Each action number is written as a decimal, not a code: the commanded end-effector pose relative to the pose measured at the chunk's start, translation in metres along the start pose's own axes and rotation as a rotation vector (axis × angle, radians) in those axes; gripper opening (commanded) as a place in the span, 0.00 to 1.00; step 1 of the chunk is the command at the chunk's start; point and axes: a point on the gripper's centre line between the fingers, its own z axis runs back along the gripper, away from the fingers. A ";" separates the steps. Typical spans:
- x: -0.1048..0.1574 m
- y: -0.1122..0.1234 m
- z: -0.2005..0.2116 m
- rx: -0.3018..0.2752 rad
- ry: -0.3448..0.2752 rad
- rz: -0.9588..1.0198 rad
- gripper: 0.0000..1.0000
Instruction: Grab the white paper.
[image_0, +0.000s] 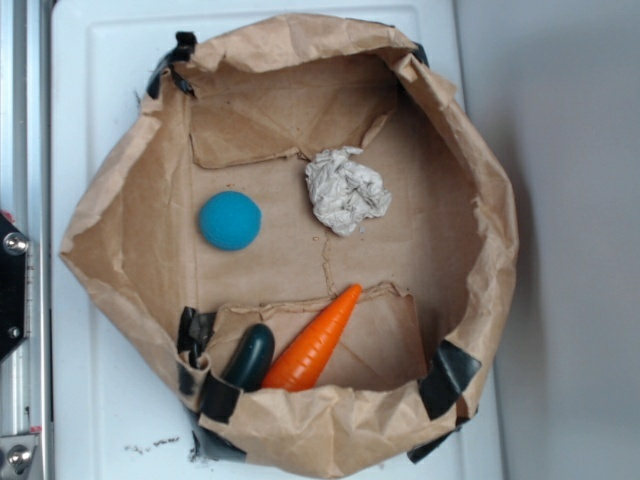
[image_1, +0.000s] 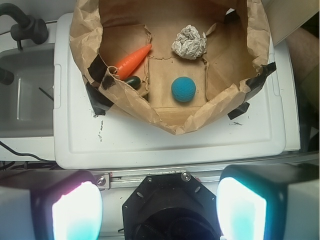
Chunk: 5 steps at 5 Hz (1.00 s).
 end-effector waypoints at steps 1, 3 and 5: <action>0.000 0.000 0.000 0.000 0.000 0.000 1.00; 0.038 0.003 -0.003 0.029 -0.044 0.092 1.00; 0.089 0.014 -0.007 0.020 -0.118 0.162 1.00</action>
